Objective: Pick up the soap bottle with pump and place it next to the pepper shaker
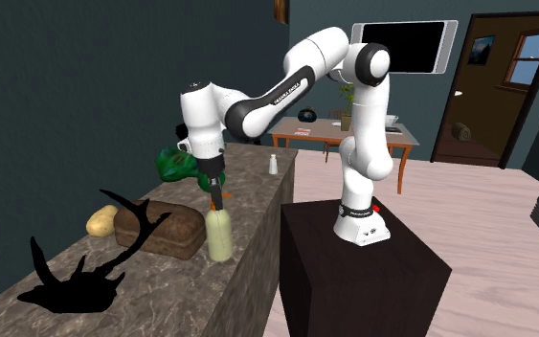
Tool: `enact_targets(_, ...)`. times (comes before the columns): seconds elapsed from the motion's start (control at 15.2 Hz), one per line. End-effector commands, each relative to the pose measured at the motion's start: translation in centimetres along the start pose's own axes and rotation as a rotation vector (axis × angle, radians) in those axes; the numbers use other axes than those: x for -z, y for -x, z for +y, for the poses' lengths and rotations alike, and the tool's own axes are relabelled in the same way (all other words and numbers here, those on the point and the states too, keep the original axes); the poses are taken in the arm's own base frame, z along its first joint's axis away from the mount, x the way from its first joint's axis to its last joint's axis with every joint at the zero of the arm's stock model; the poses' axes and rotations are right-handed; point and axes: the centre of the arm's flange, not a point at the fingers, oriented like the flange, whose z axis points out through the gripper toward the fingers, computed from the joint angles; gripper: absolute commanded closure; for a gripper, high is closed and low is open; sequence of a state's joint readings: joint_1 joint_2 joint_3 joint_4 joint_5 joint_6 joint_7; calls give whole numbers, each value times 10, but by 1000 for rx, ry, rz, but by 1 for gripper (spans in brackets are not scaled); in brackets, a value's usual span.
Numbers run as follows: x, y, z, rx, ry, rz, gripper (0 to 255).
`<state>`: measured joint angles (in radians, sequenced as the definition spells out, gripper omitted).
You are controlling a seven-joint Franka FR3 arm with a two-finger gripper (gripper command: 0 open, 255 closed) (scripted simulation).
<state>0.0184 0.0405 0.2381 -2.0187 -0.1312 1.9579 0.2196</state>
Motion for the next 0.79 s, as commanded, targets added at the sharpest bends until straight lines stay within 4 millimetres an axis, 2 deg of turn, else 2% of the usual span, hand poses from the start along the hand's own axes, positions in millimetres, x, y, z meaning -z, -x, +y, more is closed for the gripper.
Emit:
enact_targets(0.0,-10,0,1,0,0,1,0)
enact_targets(0.53,-13,0,1,0,0,0,0)
enact_targets(0.59,-13,0,1,0,0,0,255)
enact_targets(0.73,-13,0,1,0,0,0,255)
